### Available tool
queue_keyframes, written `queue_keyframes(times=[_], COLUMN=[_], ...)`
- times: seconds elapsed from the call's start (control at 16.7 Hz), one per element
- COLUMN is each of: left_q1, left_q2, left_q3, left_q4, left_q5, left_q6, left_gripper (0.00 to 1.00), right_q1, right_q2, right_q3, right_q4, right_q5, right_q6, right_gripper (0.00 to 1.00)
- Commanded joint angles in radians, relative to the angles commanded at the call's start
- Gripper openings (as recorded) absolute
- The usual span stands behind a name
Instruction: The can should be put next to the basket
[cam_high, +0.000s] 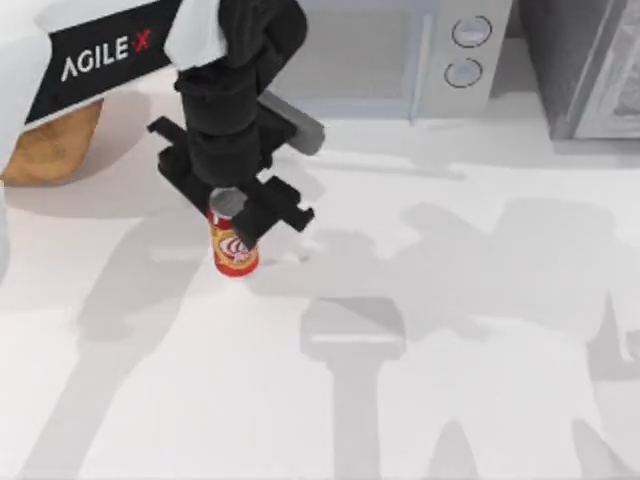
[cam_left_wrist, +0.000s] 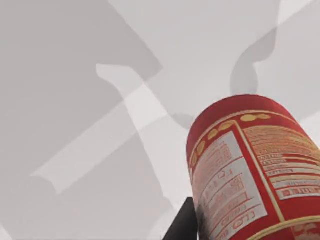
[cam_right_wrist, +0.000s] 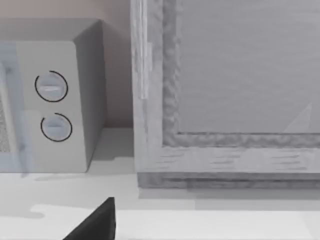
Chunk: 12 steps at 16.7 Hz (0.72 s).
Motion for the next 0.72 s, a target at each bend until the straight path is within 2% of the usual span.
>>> queue_keyframes(times=[0.36, 0.72], left_q1=[0.402, 0.766], left_q2=[-0.140, -0.132], left_q3=[-0.016, -0.025], left_q4=[-0.134, -0.080], left_q5=[-0.065, -0.054], left_q6=[0.053, 0.140], left_gripper=[0.00, 0.00], right_q1=[0.000, 0.000], right_q2=[0.000, 0.000], right_q3=[0.000, 0.000], right_q4=[0.000, 0.000], right_q5=[0.000, 0.000], right_q6=[0.000, 0.000], right_gripper=[1.00, 1.00])
